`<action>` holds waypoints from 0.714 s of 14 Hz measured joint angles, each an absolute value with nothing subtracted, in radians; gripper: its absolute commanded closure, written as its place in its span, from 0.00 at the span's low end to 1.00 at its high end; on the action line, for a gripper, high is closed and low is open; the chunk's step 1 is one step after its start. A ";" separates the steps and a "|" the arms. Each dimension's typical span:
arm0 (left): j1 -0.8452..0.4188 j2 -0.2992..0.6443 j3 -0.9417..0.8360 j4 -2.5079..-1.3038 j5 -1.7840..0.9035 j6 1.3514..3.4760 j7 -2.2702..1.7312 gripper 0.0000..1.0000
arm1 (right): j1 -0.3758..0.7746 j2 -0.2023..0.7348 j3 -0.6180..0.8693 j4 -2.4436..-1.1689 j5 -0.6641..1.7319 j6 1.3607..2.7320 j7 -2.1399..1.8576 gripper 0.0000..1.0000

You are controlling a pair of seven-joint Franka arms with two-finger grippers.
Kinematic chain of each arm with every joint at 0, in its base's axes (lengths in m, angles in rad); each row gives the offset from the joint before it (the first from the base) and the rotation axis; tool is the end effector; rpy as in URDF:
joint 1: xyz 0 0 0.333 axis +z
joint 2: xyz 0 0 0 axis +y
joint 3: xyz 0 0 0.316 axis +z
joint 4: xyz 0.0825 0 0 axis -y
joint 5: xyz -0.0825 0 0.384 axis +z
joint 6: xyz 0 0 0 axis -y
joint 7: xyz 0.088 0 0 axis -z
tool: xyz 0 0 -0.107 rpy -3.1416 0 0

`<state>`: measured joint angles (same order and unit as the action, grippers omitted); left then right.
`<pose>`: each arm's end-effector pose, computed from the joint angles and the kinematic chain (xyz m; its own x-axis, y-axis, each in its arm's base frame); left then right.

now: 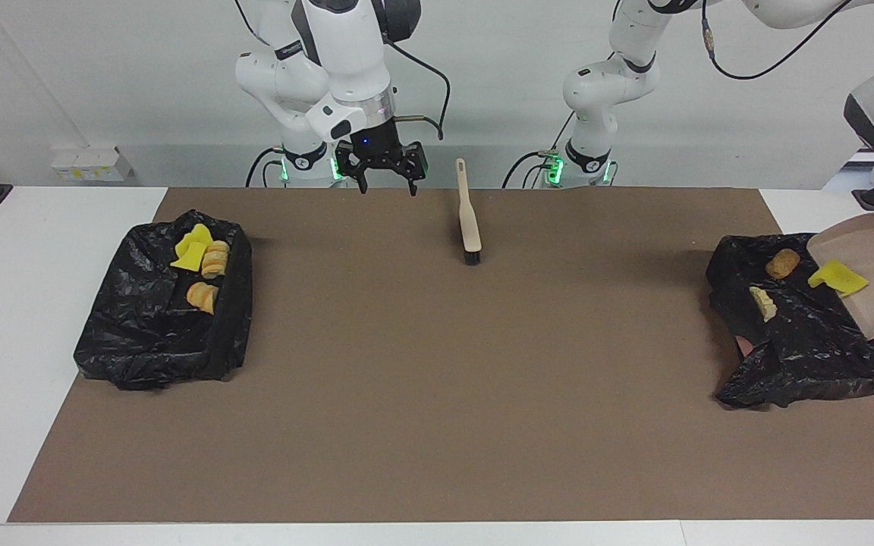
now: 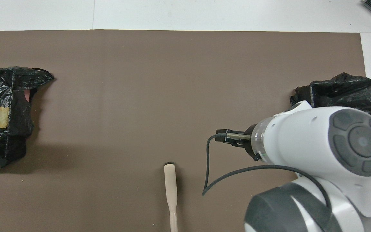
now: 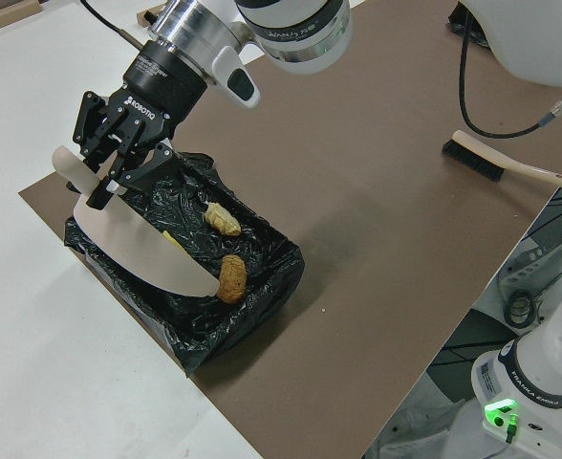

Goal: Sweep and dump trash in bin

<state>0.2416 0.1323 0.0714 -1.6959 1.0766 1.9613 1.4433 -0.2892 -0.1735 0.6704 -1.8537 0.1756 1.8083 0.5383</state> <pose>0.5786 0.2452 0.5570 0.0577 -0.5121 -0.8570 -0.9983 -0.0360 -0.0457 0.4766 0.2316 0.5826 0.9800 -0.1939 0.0444 -0.1885 -0.9766 -0.1036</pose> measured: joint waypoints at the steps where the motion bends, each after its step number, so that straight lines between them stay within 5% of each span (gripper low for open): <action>1: 0.212 0.131 0.071 -1.696 1.096 1.909 1.398 1.00 | -0.286 -0.169 0.658 -1.833 0.129 1.805 0.515 0.00; 6: 0.064 0.118 0.068 -1.695 1.134 1.661 1.254 1.00 | -0.029 -0.110 0.326 -1.697 0.006 1.716 0.470 0.00; 10: 0.027 0.102 0.063 -1.661 1.133 1.572 1.223 1.00 | 0.059 -0.056 0.155 -1.560 -0.023 1.563 0.382 0.00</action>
<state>0.0272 0.1022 0.0628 -1.6613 1.1332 1.5716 1.2229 0.0592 -0.0563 0.1553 -1.5598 -0.0233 1.5632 0.3815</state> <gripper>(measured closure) 0.692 0.000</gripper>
